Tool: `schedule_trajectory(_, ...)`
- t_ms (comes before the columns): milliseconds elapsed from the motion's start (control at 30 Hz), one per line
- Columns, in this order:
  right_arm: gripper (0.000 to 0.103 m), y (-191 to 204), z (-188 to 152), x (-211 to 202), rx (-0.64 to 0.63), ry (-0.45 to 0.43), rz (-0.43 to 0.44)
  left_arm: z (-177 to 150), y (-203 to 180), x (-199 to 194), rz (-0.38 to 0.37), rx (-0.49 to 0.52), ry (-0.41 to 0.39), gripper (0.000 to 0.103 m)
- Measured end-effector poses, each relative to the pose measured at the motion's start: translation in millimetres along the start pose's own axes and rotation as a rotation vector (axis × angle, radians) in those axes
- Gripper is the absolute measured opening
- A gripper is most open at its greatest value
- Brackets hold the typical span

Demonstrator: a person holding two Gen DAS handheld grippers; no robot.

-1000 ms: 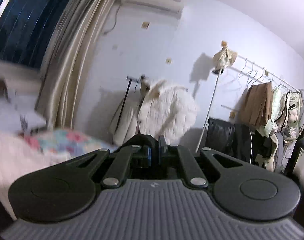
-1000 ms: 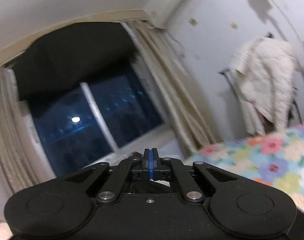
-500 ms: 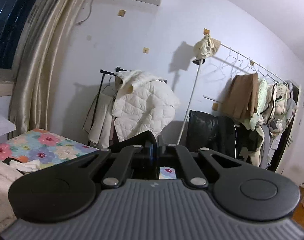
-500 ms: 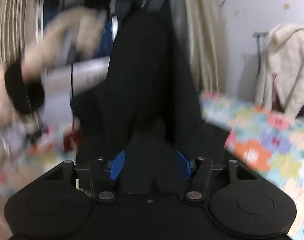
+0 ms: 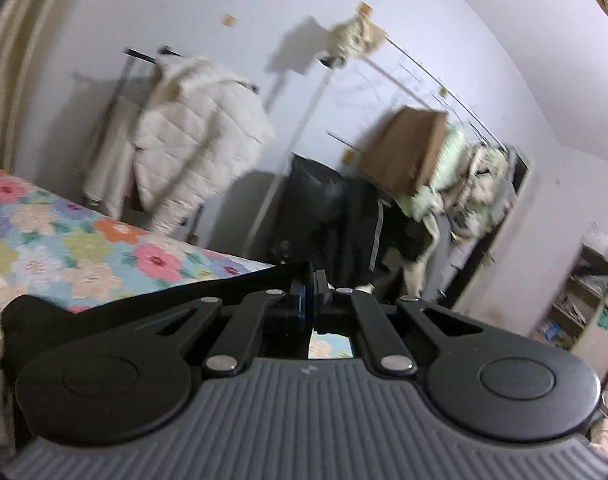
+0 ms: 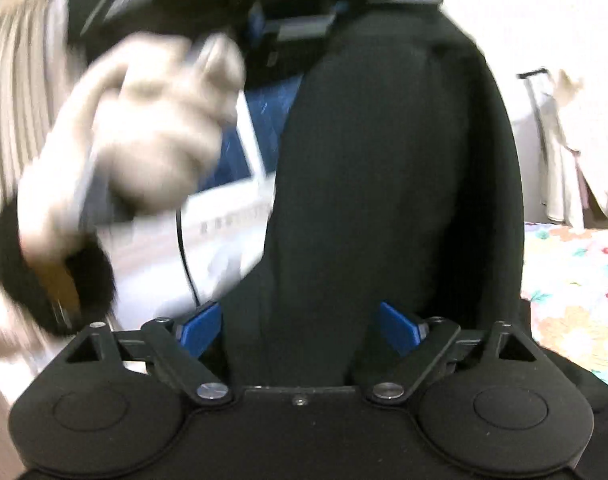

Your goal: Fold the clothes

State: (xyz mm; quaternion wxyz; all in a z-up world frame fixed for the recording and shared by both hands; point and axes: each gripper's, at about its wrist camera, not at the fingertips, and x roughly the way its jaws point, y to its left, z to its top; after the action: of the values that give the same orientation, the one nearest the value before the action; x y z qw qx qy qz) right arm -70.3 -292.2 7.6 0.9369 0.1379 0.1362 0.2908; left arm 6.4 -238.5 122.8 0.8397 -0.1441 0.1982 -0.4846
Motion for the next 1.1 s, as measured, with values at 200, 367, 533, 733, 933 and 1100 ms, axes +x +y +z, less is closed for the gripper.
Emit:
schedule_trajectory(200,0.050,-59.8,39.2,-25.9,0.075,-0.077,-0.264,20.3,-66.5,94.0,-0.184,0.074,0.060,0.002)
schedule_trajectory(367,0.011,-147.8,41.4,-114.4,0.153,-0.159,-0.573,26.4,-105.9,164.0,-0.173,0.163,0.060,0.021)
schedule_trajectory(533,0.010,-247.6,-4.6,-194.6,0.314,-0.046,-1.041,-20.2,-101.6,184.1,-0.104,0.402,0.099,0.058)
schedule_trajectory(733,0.010,-322.9,-64.7,-226.8,0.503,0.071,-1.140,-119.2,-35.8,210.2,0.078,0.614,0.316,0.065)
schedule_trajectory(933,0.010,-333.3,-65.8,-215.1,0.432,0.078,-1.100,-183.0,68.7,228.4,0.184,0.388,0.528,0.071)
schedule_trajectory(1100,0.010,-333.9,-64.9,-208.0,0.400,0.045,-1.069,-226.1,143.0,246.7,0.168,0.006,0.647,0.084)
